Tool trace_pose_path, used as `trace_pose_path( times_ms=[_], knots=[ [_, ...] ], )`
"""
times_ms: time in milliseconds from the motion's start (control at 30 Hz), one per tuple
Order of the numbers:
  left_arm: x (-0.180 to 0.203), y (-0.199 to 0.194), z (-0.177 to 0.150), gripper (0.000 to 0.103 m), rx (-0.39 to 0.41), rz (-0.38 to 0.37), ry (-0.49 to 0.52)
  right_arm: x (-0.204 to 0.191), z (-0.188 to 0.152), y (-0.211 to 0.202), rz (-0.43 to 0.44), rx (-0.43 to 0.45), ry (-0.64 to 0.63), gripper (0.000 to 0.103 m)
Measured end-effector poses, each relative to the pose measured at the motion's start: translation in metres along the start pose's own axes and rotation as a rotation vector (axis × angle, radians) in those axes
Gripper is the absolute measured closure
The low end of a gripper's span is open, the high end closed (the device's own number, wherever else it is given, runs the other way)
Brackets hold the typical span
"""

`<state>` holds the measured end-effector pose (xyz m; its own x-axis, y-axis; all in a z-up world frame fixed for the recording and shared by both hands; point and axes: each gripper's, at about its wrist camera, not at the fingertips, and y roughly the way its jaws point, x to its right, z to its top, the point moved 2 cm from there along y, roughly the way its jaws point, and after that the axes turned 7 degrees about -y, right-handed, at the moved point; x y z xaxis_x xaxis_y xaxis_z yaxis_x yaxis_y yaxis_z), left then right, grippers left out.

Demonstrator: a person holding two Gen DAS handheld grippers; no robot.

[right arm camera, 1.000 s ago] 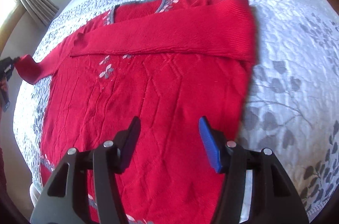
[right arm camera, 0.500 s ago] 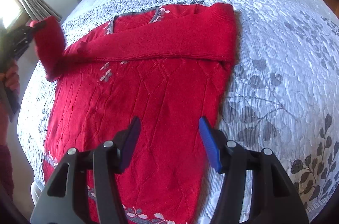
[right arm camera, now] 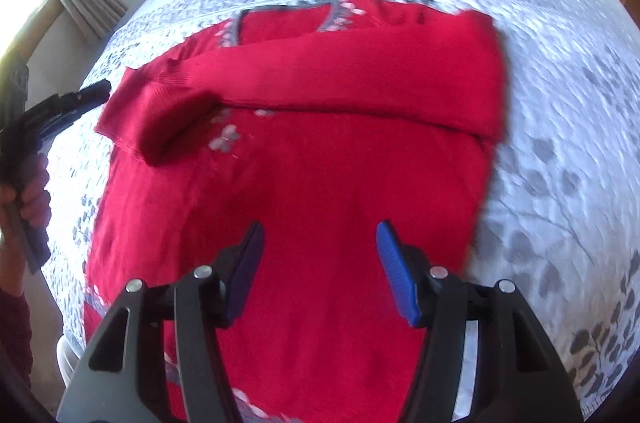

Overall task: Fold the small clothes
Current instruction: 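Fold the held sleeve across the sweater body toward the right gripper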

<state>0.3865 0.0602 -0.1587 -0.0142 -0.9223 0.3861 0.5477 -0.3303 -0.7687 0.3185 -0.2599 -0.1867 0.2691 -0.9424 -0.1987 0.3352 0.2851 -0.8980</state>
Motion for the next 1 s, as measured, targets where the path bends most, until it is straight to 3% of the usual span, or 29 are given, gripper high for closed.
trace_pose_path(
  times_ms=[167,233,333,467,500,533,567,633,767,867,967,1000],
  knots=[
    [-0.027,0.012,0.005,0.070,-0.068,-0.056,-0.138,-0.028,0.014,0.004,0.056,0.014,-0.024,0.045],
    [-0.028,0.026,0.001,0.069,-0.106,-0.030,-0.163,-0.033,0.013,0.004,0.051,0.010,-0.030,0.045],
    [-0.027,0.045,-0.004,0.069,-0.137,-0.001,-0.195,-0.030,0.005,0.003,0.037,-0.001,-0.038,0.044],
    [-0.021,0.064,-0.011,0.070,-0.192,-0.017,-0.224,-0.011,-0.002,0.001,0.014,-0.007,0.001,0.044],
    [-0.018,0.068,-0.013,0.074,-0.202,-0.019,-0.218,-0.008,-0.003,0.000,0.015,-0.005,0.013,0.044],
    [-0.013,0.071,-0.014,0.092,-0.208,-0.031,-0.216,-0.003,-0.004,-0.001,0.016,-0.002,0.024,0.044],
    [-0.011,0.072,-0.015,0.101,-0.210,-0.047,-0.222,0.000,-0.005,-0.002,0.016,0.001,0.031,0.044],
    [-0.004,0.069,-0.016,0.103,-0.185,-0.073,-0.236,0.004,-0.007,-0.004,0.014,0.007,0.034,0.044],
    [0.040,0.055,-0.017,0.103,-0.138,-0.183,-0.156,0.009,-0.010,-0.007,0.013,0.014,0.037,0.045],
    [0.091,0.051,-0.028,0.103,-0.197,-0.297,-0.022,0.011,-0.010,-0.007,0.013,0.013,0.047,0.045],
    [0.112,0.048,-0.037,0.103,-0.210,-0.290,0.043,0.012,-0.013,-0.010,-0.002,0.015,0.042,0.045],
    [0.110,0.047,-0.036,0.097,-0.202,-0.270,0.042,0.013,-0.015,-0.012,-0.008,0.013,0.036,0.045]
  ],
)
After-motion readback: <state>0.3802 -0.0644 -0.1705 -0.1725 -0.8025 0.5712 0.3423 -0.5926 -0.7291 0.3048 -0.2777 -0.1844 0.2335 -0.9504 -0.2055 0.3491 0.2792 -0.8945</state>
